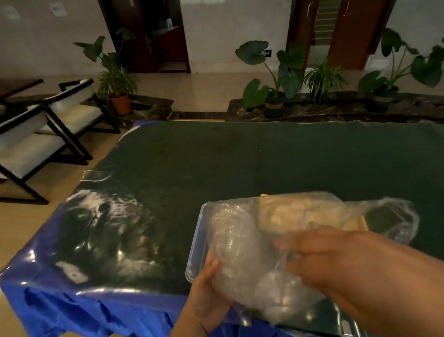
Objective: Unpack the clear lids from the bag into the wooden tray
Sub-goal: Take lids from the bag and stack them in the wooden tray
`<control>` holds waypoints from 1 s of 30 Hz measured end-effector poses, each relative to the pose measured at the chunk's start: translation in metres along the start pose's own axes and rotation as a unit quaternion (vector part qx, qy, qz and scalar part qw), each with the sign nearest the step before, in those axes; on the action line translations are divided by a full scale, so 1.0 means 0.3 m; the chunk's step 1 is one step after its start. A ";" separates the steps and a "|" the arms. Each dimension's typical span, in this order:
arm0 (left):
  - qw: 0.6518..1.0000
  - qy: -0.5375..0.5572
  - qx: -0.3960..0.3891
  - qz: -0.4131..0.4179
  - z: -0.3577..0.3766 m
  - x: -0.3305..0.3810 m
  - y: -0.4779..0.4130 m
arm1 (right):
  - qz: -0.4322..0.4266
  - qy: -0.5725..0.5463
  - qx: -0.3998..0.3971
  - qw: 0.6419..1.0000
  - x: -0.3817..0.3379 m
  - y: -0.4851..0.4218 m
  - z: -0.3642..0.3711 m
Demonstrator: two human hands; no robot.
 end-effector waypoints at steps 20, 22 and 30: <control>0.987 -0.079 -0.138 -0.007 0.095 0.011 0.003 | 0.195 -0.176 -0.033 0.964 0.248 -0.222 0.200; 0.989 -0.075 -0.128 -0.013 0.087 0.008 0.001 | 0.200 -0.207 -0.004 0.958 0.257 -0.228 0.217; 0.992 -0.119 -0.024 -0.029 0.064 -0.016 -0.002 | 0.172 -0.249 0.093 0.949 0.248 -0.228 0.260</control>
Point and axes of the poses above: each hand's wrist, its own y-axis away from the middle knuckle, its own z-axis out of the palm, x = y × z, the point moved 7 cm from there along -y, towards the middle knuckle, and after that the axes turned 9 degrees about -x, right-handed, at the moved point
